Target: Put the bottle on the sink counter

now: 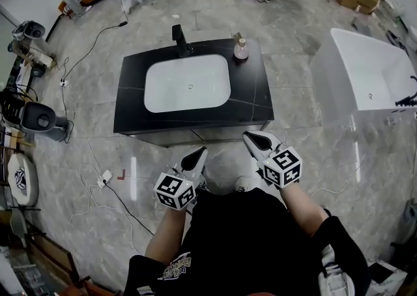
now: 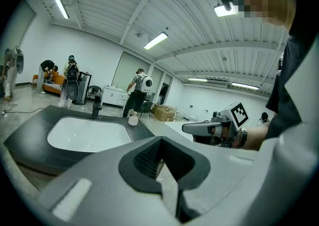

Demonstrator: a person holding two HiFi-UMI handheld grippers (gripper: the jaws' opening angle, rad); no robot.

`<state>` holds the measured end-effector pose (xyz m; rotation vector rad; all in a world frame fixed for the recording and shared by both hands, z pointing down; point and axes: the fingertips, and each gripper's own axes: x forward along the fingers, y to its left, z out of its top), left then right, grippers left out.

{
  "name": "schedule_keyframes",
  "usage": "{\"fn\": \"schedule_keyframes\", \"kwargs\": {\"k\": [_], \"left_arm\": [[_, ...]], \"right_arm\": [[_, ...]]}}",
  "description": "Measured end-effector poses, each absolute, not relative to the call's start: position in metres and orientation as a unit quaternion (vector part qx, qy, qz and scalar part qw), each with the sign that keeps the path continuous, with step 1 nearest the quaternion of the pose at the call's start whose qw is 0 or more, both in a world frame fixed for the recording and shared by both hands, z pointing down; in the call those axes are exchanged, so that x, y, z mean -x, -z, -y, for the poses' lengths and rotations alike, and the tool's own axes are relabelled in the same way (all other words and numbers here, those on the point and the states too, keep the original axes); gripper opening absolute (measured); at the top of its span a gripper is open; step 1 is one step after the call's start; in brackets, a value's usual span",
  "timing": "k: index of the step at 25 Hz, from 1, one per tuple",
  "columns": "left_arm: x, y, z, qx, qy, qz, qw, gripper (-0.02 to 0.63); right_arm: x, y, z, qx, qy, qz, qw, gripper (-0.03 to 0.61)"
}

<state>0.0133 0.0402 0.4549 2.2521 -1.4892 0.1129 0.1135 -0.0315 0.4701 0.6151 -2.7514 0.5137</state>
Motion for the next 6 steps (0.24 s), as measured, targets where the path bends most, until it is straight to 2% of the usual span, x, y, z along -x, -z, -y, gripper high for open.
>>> {"fn": "schedule_keyframes", "kwargs": {"k": [6], "left_arm": [[-0.018, -0.4518, -0.0423, -0.812, -0.039, 0.54, 0.218, 0.0]], "right_arm": [[-0.1191, -0.4703, 0.0325, -0.211, -0.182, 0.951, 0.137, 0.026]]}}
